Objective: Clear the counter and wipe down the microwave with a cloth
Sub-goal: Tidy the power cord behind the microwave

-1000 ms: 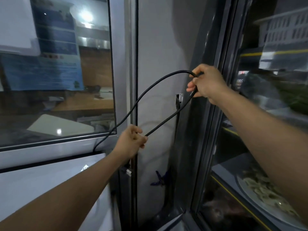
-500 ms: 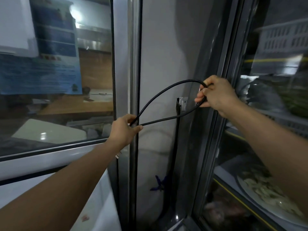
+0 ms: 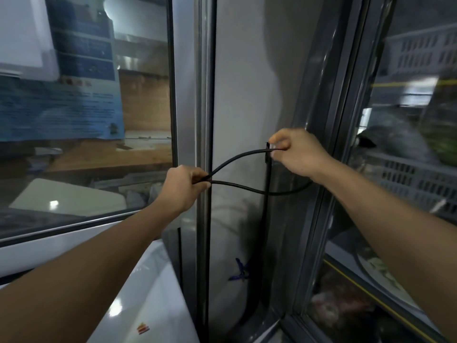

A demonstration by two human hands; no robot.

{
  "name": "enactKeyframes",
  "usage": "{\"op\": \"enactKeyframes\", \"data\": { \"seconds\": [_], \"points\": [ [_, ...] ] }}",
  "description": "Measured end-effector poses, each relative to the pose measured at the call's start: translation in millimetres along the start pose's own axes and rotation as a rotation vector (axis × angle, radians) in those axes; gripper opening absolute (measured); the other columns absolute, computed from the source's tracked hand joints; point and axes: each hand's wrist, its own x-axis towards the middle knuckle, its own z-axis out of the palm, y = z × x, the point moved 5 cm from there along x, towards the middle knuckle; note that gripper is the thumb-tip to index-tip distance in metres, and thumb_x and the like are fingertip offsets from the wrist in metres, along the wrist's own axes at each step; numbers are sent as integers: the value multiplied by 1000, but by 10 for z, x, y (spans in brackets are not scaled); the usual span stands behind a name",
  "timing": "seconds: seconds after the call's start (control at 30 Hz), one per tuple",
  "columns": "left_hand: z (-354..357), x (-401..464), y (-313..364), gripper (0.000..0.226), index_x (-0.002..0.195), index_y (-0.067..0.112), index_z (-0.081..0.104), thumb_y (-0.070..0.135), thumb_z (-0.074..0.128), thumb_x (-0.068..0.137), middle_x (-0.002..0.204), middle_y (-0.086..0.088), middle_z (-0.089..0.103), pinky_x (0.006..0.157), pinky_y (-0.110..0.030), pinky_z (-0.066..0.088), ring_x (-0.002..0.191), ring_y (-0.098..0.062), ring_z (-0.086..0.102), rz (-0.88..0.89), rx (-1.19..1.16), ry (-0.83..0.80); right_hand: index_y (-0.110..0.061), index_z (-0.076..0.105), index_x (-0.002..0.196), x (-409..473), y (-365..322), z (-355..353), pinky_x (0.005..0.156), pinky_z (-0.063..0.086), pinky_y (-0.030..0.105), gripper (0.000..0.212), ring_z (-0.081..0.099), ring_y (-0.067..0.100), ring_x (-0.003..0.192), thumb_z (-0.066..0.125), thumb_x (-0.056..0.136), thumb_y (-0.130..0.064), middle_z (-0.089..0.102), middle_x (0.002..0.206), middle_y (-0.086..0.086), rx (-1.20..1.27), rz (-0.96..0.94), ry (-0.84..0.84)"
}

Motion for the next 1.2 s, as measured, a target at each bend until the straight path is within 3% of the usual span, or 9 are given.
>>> {"op": "enactKeyframes", "data": {
  "seconds": [0.17,0.3,0.4,0.53,0.67,0.77,1.0,1.13,1.2],
  "points": [
    [4,47,-64,15,99,14,73,14,68,84,83,1,69,58,-5,38,74,-8,61,11,-11,-22,-14,72,89,54,-218,385,67,39,19,11,54,7,65,61,89,-15,62,70,-6,56,-59,-114],
    [71,58,-348,15,100,15,73,16,65,87,91,-6,70,68,-28,53,78,-18,63,-102,19,-132,-13,69,84,125,-71,439,54,39,10,17,47,5,61,54,92,-11,53,63,-8,171,5,-74],
    [111,13,-605,15,100,14,72,18,64,88,92,-7,70,74,-30,53,84,-20,65,-159,54,-212,-8,67,88,145,145,550,63,37,16,18,44,5,60,50,95,-8,51,64,-6,265,88,-61],
    [71,23,-781,14,99,12,73,15,66,87,89,-7,71,72,-25,48,82,-19,65,-190,36,-202,-6,68,92,130,373,790,77,41,26,22,55,17,81,46,94,-3,61,80,4,161,124,-58],
    [64,85,-809,15,99,11,73,15,67,86,90,-7,72,81,-27,52,86,-18,67,-167,85,-225,-10,64,115,73,147,1196,100,43,30,31,58,23,110,51,88,0,65,117,6,-43,-74,-179],
    [74,93,-805,15,98,11,73,16,66,86,91,-6,72,83,-29,53,87,-17,67,-144,92,-226,-17,67,107,-4,-133,1564,91,47,38,21,61,24,99,59,88,-14,69,102,3,-126,-224,-254],
    [99,21,-1010,14,97,12,73,16,67,85,90,-6,70,72,-25,45,82,-16,61,-190,138,-227,-24,63,86,35,68,1922,58,36,14,18,52,3,72,54,93,-10,60,83,-5,159,-68,-266],
    [131,30,-1082,12,95,12,74,17,68,84,89,-6,69,70,-24,43,82,-16,59,-205,177,-246,-22,60,84,-10,223,2060,59,35,12,19,50,5,73,52,93,-7,55,78,-9,193,-19,-269],
    [142,43,-1092,12,94,12,74,16,68,84,91,-5,70,75,-27,47,87,-17,62,-211,171,-245,-19,65,92,-31,229,2101,74,40,21,17,54,16,90,52,93,-8,61,91,-2,17,-60,-206]
  ]
}}
